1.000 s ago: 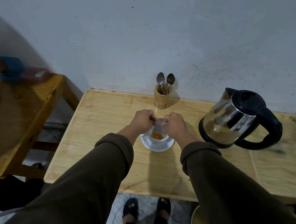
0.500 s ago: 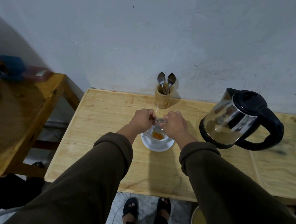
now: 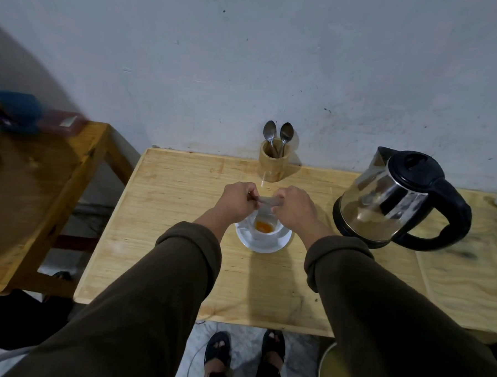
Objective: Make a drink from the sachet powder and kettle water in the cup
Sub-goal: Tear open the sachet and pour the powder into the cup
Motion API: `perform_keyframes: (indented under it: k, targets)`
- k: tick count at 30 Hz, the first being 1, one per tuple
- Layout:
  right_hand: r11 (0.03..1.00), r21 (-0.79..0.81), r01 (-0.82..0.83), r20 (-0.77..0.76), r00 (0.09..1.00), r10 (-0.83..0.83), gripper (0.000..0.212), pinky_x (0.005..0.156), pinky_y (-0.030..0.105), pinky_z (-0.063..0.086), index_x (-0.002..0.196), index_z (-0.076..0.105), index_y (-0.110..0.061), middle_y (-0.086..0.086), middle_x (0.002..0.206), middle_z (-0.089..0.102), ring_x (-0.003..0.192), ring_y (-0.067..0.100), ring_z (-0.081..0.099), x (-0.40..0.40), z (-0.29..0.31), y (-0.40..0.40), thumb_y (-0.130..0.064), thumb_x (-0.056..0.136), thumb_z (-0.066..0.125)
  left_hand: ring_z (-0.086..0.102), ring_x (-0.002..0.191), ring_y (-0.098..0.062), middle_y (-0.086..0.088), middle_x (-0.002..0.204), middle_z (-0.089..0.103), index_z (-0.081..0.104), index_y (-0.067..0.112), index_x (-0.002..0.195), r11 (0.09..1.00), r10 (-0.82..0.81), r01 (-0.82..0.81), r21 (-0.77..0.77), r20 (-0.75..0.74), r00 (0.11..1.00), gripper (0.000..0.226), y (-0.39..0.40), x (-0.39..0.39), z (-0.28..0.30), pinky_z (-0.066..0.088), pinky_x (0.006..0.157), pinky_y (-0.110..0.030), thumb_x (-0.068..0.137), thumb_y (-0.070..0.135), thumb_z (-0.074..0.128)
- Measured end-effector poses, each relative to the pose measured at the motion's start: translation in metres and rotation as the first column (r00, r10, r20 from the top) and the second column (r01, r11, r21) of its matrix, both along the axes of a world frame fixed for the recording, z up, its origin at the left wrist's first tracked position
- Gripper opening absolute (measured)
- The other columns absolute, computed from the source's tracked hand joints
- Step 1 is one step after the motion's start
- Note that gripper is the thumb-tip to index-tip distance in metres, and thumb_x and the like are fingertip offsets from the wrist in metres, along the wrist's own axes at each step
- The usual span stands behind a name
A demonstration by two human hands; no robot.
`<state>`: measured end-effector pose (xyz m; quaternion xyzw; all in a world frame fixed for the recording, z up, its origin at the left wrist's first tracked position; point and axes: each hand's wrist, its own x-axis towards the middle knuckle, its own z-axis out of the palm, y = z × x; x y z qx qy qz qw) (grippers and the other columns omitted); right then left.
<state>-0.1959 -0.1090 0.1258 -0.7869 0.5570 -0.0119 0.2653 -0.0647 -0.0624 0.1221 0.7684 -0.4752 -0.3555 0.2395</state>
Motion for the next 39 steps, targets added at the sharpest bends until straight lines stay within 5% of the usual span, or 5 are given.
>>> perform_keyframes:
  k: [3, 13, 25, 34, 39]
  targets:
    - [0.987, 0.093, 0.130, 0.125, 0.982, -0.141, 0.030, 0.076, 0.029, 0.039, 0.112, 0.059, -0.016, 0.004, 0.104, 0.052, 0.100, 0.024, 0.054, -0.005, 0.004, 0.000, -0.011, 0.082, 0.058, 0.057, 0.069, -0.005, 0.009, 0.065, 0.060, 0.053, 0.024, 0.061, 0.999, 0.031, -0.031, -0.014, -0.016, 0.999, 0.033, 0.004, 0.001, -0.001, 0.042, 0.057, 0.002, 0.084, 0.002, 0.063]
    - [0.681, 0.561, 0.471, 0.158, 0.746, -0.646, 0.018, 0.040, 0.020, 0.038, 0.076, 0.063, -0.006, 0.004, 0.061, 0.060, 0.046, 0.013, 0.046, -0.009, 0.010, 0.012, -0.023, 0.082, 0.061, 0.060, 0.075, -0.004, 0.013, 0.067, 0.063, 0.060, 0.023, 0.059, 0.993, 0.067, -0.076, -0.084, -0.111, 0.992, 0.031, 0.018, 0.001, -0.003, 0.045, 0.071, -0.004, 0.079, 0.001, 0.070]
    - [0.782, 0.469, 0.411, 0.205, 0.810, -0.549, 0.028, 0.048, 0.024, 0.033, 0.064, 0.052, -0.015, 0.002, 0.059, 0.049, 0.049, 0.015, 0.039, 0.017, 0.009, 0.030, -0.022, 0.089, 0.062, 0.068, 0.095, -0.022, -0.014, 0.101, 0.073, 0.074, 0.003, 0.099, 0.978, 0.158, -0.188, -0.092, -0.265, 0.951, 0.019, 0.044, 0.027, -0.003, 0.053, 0.096, -0.032, 0.087, 0.002, 0.059]
    - [0.870, 0.411, 0.272, 0.250, 0.884, -0.394, 0.027, 0.092, 0.038, 0.052, 0.065, 0.046, -0.023, 0.006, 0.088, 0.057, 0.084, 0.020, 0.053, 0.088, -0.022, 0.062, -0.012, 0.085, 0.061, 0.060, 0.076, -0.012, 0.007, 0.068, 0.062, 0.065, 0.019, 0.072, 0.940, 0.323, -0.337, -0.057, -0.176, 0.930, 0.014, 0.083, 0.081, -0.028, 0.046, 0.063, -0.007, 0.076, 0.006, 0.070]
    - [0.937, 0.253, 0.242, 0.184, 0.938, -0.292, 0.021, 0.075, 0.030, 0.040, 0.095, 0.041, -0.018, 0.011, 0.096, 0.058, 0.093, 0.023, 0.055, 0.119, -0.049, 0.091, -0.001, 0.087, 0.049, 0.053, 0.061, -0.004, 0.014, 0.061, 0.055, 0.062, 0.023, 0.064, 0.921, 0.389, -0.391, 0.009, -0.123, 0.913, 0.023, 0.102, 0.101, -0.055, 0.039, 0.051, 0.001, 0.078, 0.006, 0.068]
